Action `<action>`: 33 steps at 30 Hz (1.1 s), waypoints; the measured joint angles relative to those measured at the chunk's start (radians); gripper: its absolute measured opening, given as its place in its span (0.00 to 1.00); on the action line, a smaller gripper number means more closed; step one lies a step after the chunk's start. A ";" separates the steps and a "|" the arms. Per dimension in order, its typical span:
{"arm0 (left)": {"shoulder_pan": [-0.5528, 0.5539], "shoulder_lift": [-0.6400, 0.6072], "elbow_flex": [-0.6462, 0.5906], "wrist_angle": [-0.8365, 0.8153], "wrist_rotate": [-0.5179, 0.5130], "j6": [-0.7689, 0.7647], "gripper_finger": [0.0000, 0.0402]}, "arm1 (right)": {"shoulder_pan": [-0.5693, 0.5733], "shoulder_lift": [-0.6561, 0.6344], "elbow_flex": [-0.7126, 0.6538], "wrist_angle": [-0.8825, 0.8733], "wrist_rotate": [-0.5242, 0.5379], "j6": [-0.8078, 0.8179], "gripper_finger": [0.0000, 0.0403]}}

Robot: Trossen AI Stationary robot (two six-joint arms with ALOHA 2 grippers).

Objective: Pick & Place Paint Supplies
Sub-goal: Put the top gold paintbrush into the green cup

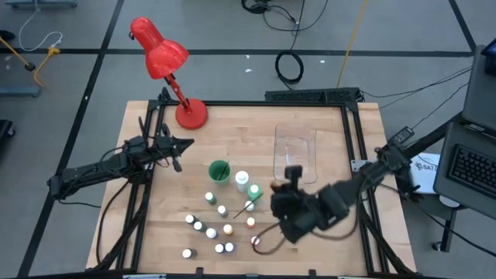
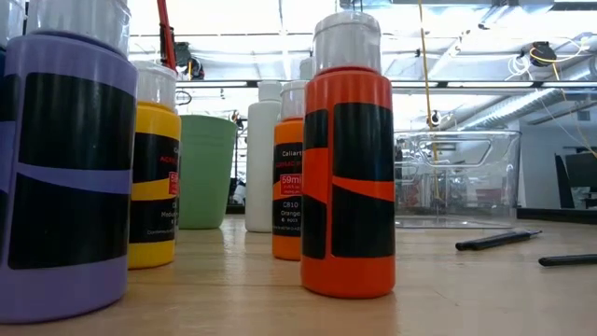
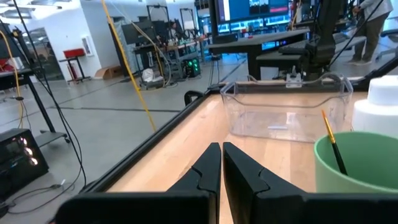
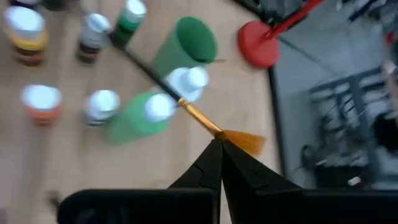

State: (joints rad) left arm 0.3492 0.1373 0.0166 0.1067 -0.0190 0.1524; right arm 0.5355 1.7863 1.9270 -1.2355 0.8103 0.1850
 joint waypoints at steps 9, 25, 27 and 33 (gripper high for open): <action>0.000 0.000 0.000 -0.046 -0.008 -0.005 0.05 | -0.238 0.001 0.039 0.223 -0.029 -0.386 0.00; 0.000 0.000 0.001 -0.085 -0.007 -0.051 0.05 | -0.358 0.088 0.038 0.542 -0.066 -0.745 0.00; 0.000 0.000 0.001 -0.085 -0.007 -0.051 0.05 | -0.366 0.113 0.039 0.547 -0.077 -0.765 0.00; 0.000 0.000 0.001 -0.086 -0.008 -0.050 0.05 | -0.379 0.195 0.039 0.592 -0.071 -0.828 0.00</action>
State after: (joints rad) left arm 0.3492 0.1375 0.0177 0.0204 -0.0267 0.1023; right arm 0.1562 1.9808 1.9656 -0.6439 0.7395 -0.6430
